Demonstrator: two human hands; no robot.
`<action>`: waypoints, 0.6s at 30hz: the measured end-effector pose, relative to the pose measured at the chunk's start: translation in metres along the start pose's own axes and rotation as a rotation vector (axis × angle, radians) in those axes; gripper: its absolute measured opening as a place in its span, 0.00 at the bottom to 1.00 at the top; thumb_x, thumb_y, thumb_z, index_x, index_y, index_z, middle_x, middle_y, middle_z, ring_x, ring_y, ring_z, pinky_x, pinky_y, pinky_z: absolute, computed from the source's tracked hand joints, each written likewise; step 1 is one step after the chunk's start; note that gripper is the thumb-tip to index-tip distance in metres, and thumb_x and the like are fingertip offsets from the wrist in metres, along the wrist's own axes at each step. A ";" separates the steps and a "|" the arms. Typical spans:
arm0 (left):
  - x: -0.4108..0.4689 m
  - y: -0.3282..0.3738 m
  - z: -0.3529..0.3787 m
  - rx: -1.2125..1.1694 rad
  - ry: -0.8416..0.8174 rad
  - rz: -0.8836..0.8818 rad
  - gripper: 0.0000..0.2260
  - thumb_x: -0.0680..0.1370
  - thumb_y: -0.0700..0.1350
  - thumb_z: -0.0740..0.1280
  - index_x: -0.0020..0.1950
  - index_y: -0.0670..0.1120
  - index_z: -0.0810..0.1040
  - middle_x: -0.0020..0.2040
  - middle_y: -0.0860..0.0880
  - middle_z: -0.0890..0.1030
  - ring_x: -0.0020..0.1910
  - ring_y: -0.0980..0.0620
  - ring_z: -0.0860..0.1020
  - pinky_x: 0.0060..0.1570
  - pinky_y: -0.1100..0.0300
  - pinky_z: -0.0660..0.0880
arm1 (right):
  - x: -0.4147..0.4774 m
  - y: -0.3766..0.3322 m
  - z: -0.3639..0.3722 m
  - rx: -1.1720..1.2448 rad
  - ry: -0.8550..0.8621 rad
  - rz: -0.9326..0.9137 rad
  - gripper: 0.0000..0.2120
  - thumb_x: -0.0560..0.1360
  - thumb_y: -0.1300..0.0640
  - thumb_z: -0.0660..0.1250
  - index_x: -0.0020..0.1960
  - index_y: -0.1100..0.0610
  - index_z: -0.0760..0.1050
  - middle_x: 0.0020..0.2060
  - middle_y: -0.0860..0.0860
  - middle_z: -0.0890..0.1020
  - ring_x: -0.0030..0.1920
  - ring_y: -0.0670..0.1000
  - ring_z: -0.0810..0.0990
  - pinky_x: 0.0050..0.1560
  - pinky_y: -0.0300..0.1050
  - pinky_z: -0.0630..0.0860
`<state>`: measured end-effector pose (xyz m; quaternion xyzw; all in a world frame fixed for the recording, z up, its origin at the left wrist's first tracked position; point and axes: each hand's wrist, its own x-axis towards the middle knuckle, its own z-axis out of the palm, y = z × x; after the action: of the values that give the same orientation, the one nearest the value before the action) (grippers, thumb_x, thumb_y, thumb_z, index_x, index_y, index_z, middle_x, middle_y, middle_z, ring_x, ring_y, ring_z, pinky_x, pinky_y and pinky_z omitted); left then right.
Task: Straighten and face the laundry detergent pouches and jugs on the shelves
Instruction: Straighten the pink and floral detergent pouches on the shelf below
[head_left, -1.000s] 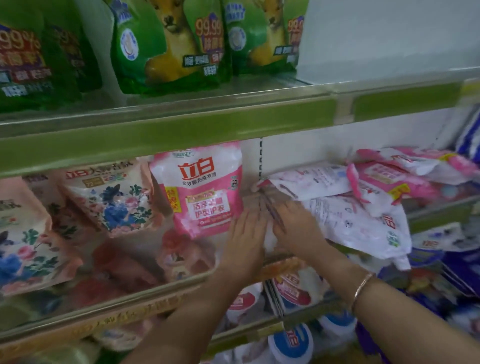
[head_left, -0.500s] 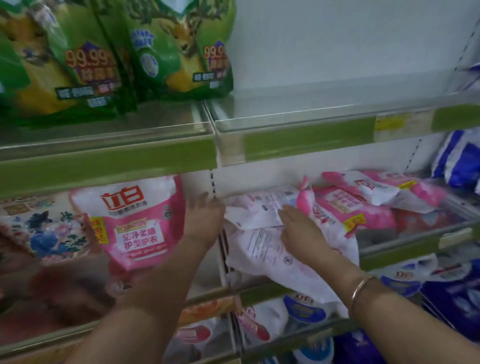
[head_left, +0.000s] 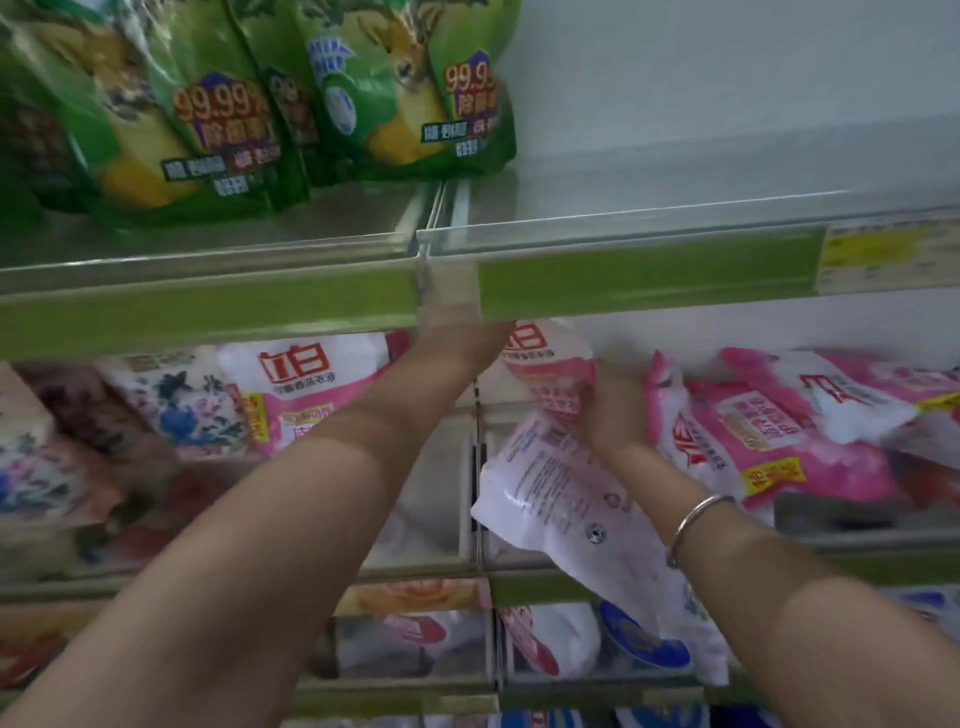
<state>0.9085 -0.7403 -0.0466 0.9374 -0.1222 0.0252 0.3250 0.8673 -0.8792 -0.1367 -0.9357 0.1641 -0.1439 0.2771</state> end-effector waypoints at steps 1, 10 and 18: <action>-0.006 0.004 -0.005 -0.072 -0.057 -0.052 0.13 0.79 0.55 0.58 0.57 0.50 0.75 0.54 0.51 0.75 0.53 0.52 0.73 0.51 0.60 0.67 | 0.001 -0.001 -0.001 0.034 -0.010 0.023 0.08 0.81 0.58 0.55 0.51 0.59 0.72 0.38 0.49 0.77 0.42 0.55 0.80 0.36 0.35 0.69; -0.009 -0.008 -0.004 -0.004 -0.012 -0.018 0.18 0.81 0.52 0.58 0.65 0.43 0.72 0.64 0.42 0.74 0.63 0.44 0.72 0.58 0.58 0.68 | 0.017 -0.008 -0.008 0.703 -0.068 0.342 0.16 0.79 0.51 0.59 0.48 0.64 0.74 0.42 0.58 0.84 0.40 0.59 0.83 0.44 0.52 0.81; -0.004 -0.080 0.055 -0.221 -0.203 -0.200 0.39 0.74 0.57 0.67 0.76 0.43 0.50 0.73 0.43 0.63 0.71 0.42 0.65 0.68 0.52 0.64 | 0.026 -0.002 -0.014 0.965 -0.148 0.393 0.11 0.79 0.58 0.61 0.54 0.65 0.74 0.44 0.58 0.83 0.39 0.53 0.85 0.32 0.39 0.81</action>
<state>0.9220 -0.7126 -0.1387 0.9013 -0.0625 -0.1155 0.4129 0.8862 -0.8943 -0.1194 -0.6610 0.2318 -0.0819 0.7090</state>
